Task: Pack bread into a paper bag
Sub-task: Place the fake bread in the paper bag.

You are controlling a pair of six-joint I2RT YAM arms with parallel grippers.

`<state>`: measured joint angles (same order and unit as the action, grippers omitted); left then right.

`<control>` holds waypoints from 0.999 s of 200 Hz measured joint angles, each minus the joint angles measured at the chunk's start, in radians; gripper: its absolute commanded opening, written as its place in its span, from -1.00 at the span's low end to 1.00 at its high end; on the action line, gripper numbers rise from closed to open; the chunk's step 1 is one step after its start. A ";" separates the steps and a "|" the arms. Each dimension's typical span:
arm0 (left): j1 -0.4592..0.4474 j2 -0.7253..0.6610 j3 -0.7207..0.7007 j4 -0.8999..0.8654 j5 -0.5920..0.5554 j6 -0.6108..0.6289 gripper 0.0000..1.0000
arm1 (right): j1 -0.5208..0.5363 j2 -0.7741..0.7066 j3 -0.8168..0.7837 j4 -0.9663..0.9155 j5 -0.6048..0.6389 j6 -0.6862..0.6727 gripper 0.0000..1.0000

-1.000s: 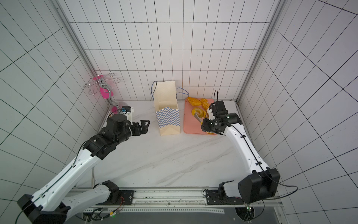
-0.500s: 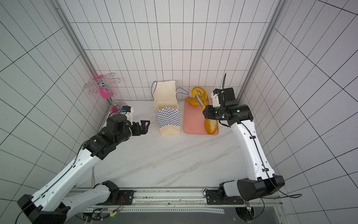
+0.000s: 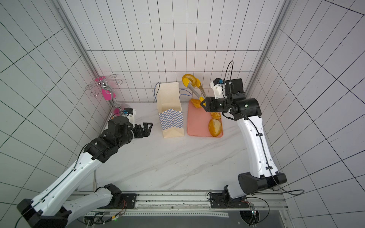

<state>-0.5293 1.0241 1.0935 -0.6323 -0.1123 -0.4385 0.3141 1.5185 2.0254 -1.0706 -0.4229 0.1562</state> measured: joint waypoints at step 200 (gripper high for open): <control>0.000 -0.015 0.000 -0.017 -0.027 0.002 0.98 | 0.048 0.259 0.163 -0.096 -0.228 -0.101 -0.04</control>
<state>-0.5293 1.0092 1.0935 -0.6495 -0.1398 -0.4370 0.3626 1.7779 2.1887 -1.1667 -0.6506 0.0551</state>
